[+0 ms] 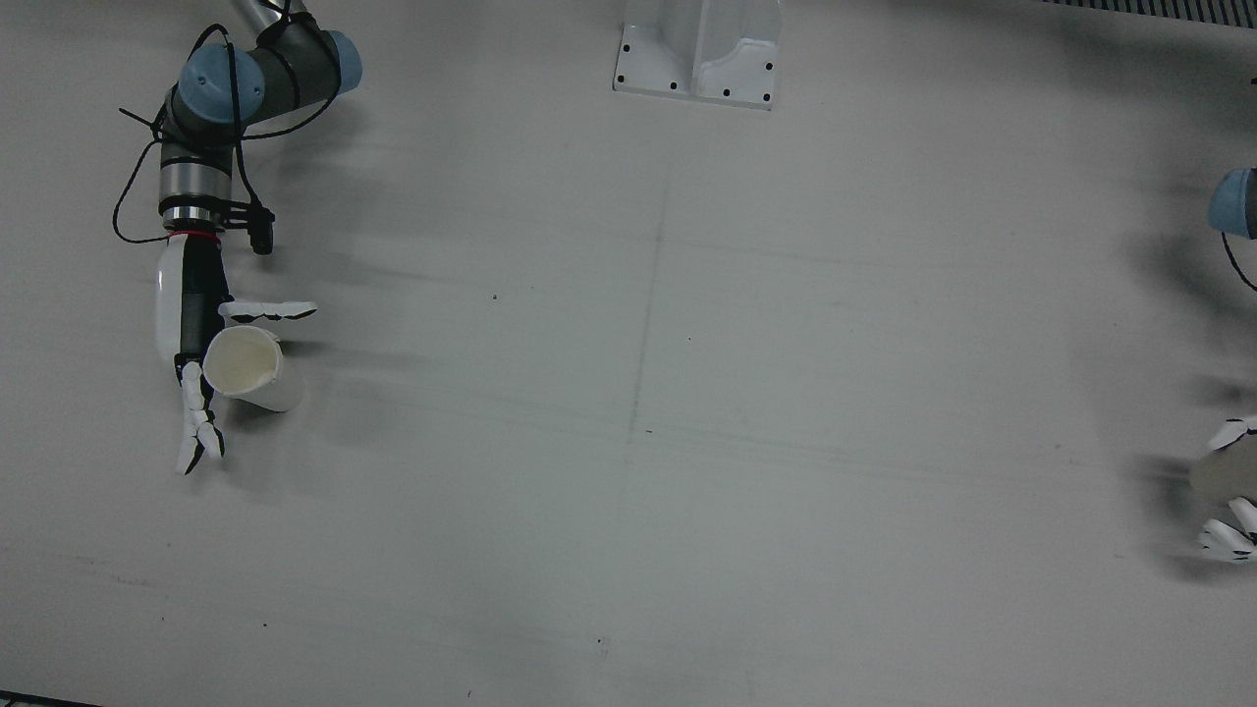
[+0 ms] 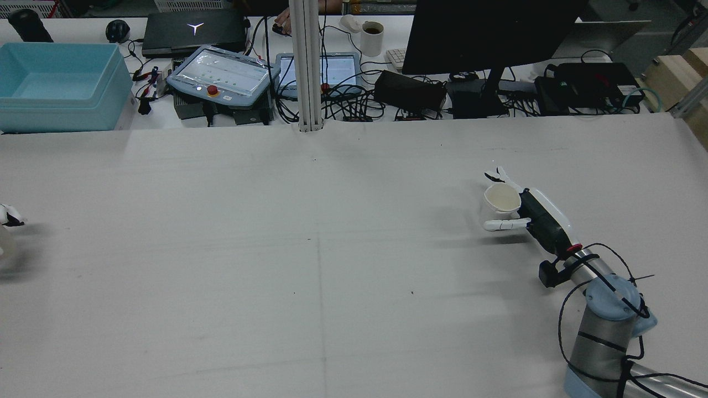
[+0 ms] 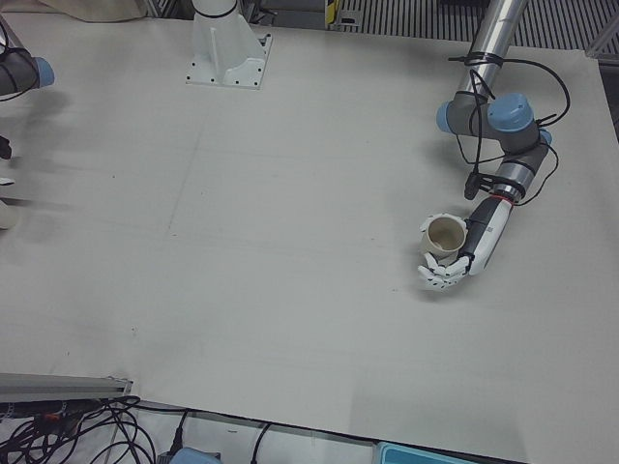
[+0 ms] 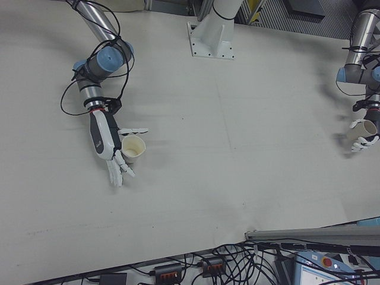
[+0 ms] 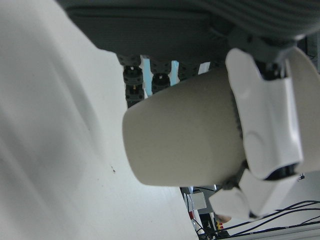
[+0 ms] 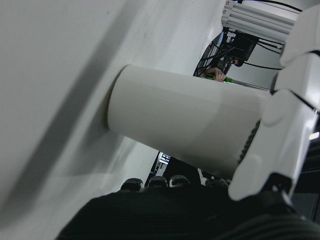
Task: Pour water
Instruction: 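Lift both held cups and bring them toward each other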
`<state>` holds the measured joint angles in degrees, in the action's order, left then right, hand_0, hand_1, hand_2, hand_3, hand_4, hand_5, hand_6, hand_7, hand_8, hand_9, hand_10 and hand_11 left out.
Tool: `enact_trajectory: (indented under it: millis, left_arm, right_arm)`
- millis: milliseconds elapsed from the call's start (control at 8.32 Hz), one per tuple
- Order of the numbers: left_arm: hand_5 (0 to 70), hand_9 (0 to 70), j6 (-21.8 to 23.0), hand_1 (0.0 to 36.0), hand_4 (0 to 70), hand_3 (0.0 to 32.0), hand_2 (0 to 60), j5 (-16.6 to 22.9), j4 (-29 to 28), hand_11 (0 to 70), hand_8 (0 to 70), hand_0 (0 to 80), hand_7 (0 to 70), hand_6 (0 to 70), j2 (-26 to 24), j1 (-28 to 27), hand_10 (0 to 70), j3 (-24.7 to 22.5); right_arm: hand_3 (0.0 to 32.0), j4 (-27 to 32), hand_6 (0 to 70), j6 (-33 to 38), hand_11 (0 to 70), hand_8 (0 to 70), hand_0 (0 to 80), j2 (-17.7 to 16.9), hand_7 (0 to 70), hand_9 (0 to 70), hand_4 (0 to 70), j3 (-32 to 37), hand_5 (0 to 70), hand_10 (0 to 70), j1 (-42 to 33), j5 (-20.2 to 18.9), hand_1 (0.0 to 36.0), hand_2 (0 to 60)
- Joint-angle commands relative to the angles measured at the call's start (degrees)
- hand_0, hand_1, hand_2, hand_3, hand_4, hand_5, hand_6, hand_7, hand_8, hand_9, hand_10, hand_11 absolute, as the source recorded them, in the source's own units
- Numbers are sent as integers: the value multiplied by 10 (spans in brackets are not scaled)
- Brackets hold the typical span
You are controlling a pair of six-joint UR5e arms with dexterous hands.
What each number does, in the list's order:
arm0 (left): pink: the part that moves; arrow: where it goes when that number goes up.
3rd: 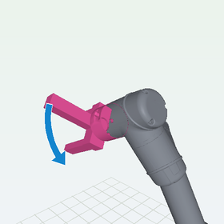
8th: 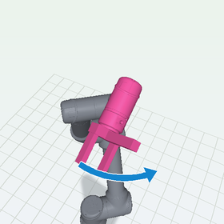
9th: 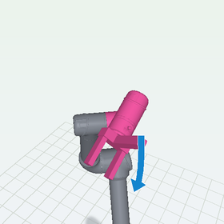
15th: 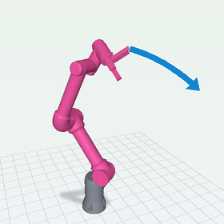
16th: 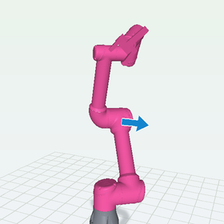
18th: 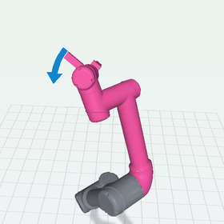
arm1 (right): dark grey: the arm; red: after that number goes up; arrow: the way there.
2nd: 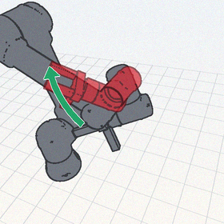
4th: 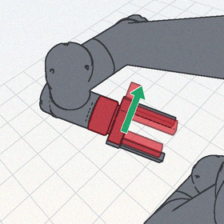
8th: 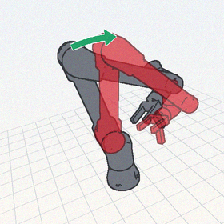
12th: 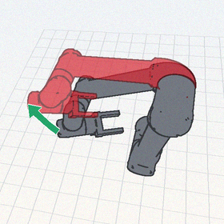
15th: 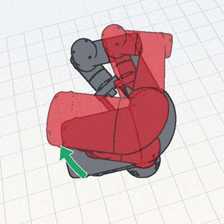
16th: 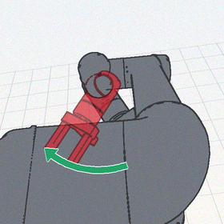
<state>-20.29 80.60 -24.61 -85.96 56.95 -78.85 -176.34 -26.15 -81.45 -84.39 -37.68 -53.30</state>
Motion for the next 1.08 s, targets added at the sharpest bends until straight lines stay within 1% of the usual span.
enact_trajectory:
  millis: [0, 120, 241, 361, 481, 722, 842, 962]
  left_arm:
    - [700, 360, -2, 360, 386, 0, 600, -1, -1, 274, 259, 533, 395, 339, 0, -1, 175, 3]
    - [700, 360, -2, 360, 386, 0, 600, -4, 0, 275, 259, 532, 391, 338, 0, 0, 175, 3]
    - [700, 360, -1, 360, 385, 0, 600, -5, 0, 274, 259, 532, 391, 337, 0, 0, 175, 3]
    - [700, 361, -2, 360, 388, 0, 600, -5, -1, 275, 259, 534, 391, 338, 0, 0, 175, 4]
    - [700, 362, -4, 360, 388, 0, 600, -5, -1, 276, 261, 535, 392, 339, 0, 0, 176, 5]
    - [700, 362, -2, 360, 383, 0, 600, -5, -1, 279, 260, 533, 388, 337, 0, 0, 178, -2]
    - [700, 360, -1, 360, 386, 0, 600, -4, -1, 277, 259, 535, 388, 337, -3, -2, 176, -15]
    - [700, 360, -5, 360, 399, 0, 600, -1, 12, 275, 259, 537, 394, 342, -11, -4, 175, -38]
  right_arm:
    - [0, -1, 0, -5, 16, 0, 477, 9, 0, 0, 128, 2, 165, 2, 2, 0, 144, 84]
    - [0, -1, 0, -5, 22, 0, 487, 9, 0, 0, 294, 2, 282, 8, 2, 0, 163, 160]
    - [0, -1, 0, -5, 44, 0, 485, 9, 0, 0, 639, 2, 434, 28, 2, 0, 157, 251]
    - [0, -1, 10, -4, 57, 0, 491, 9, 0, 0, 700, 1, 521, 39, 2, 0, 165, 308]
    - [0, -1, 23, -3, 65, 0, 494, 9, 17, 0, 700, 0, 573, 42, 2, 0, 184, 358]
    - [0, -1, 30, 4, 71, 0, 504, 12, 32, 0, 700, -22, 563, 46, -6, 0, 193, 347]
    - [0, -4, 28, 0, 69, 0, 509, 12, 31, 0, 691, -55, 560, 44, -25, -1, 199, 338]
    - [0, -7, 26, -3, 63, 0, 520, 12, 33, 0, 626, -86, 566, 38, -46, -1, 208, 316]
